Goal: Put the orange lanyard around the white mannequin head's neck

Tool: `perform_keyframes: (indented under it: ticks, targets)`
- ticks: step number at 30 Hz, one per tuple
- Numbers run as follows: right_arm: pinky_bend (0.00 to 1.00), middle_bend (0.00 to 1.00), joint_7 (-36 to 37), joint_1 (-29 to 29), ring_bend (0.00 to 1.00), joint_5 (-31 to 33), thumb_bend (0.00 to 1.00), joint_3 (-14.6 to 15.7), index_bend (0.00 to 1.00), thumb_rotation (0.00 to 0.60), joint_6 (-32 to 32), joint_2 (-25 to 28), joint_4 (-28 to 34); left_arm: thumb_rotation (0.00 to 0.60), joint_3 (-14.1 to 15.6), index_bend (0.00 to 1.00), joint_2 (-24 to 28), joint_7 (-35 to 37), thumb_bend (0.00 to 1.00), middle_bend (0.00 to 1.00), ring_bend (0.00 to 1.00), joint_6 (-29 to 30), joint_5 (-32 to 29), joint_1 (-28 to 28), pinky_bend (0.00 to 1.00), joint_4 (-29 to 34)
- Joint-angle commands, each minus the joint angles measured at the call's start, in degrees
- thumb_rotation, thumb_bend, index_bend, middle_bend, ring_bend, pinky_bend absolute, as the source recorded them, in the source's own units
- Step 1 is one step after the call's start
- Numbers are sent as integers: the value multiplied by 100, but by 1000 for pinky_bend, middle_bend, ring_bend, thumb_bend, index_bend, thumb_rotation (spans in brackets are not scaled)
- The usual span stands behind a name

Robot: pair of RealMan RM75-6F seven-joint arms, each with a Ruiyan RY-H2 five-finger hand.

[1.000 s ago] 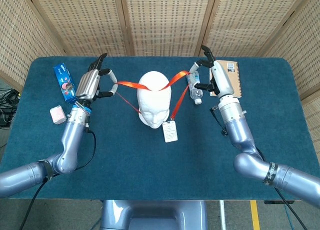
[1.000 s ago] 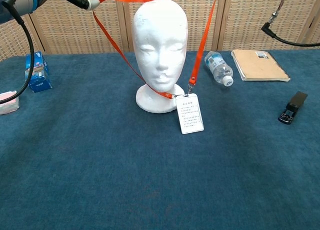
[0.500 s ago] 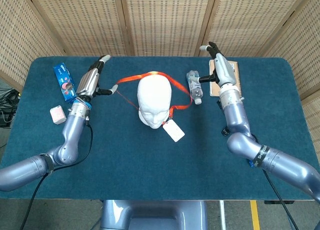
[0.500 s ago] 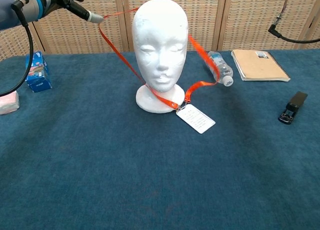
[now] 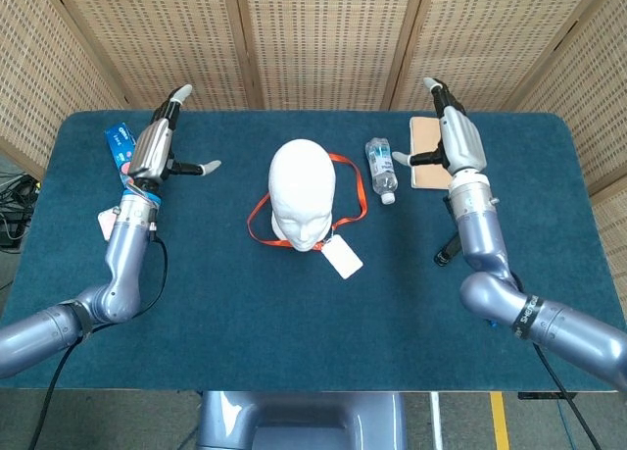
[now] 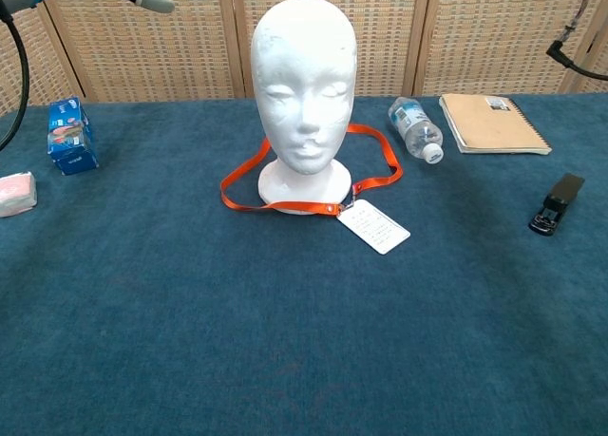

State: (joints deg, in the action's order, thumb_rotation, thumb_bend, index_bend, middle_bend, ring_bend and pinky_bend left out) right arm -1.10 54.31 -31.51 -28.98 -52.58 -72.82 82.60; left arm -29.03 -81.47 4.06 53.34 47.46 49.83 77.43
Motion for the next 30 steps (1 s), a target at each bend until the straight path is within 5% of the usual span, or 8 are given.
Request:
perform_keyframes:
  ticks: [1,4,6,10,11,14,22,30]
  targets:
    - [0,0,-76,-232,0,-300,24,215,47,600,-80,198,221,600,182,0,254,-28,0,0,0,182,317,-233,0,262]
    - [0,38,-80,-620,0,-858,49,493,49,600,-339,465,537,600,525,0,688,-149,0,0,0,534,858,-645,0,729]
    - [14,209,-64,-797,96,-1120,143,606,60,600,-528,526,621,600,679,0,877,-216,0,0,0,691,1061,-830,0,920]
    - [533,638,120,-1221,554,-1719,508,931,90,600,-551,842,983,600,1059,0,1196,-383,0,0,0,1114,1462,-1282,0,1227]
    - [674,693,162,-1273,619,-1810,595,984,92,600,-494,911,1044,600,1112,0,1225,-401,0,0,0,1169,1509,-1342,0,1252]
    - [827,749,155,-1500,679,-2341,727,1284,102,600,-412,1175,1273,600,1375,0,1365,-453,0,0,0,1441,1695,-1673,0,1445]
    - [864,759,268,-1849,688,-3733,782,2022,138,600,-258,1209,1627,600,2039,0,1571,-782,0,0,0,2337,2185,-2559,0,1890]
    - [864,759,-182,-1664,688,-4039,789,2244,160,600,10,472,1412,600,2303,0,1507,-1627,0,0,0,3027,2076,-3142,0,2254]
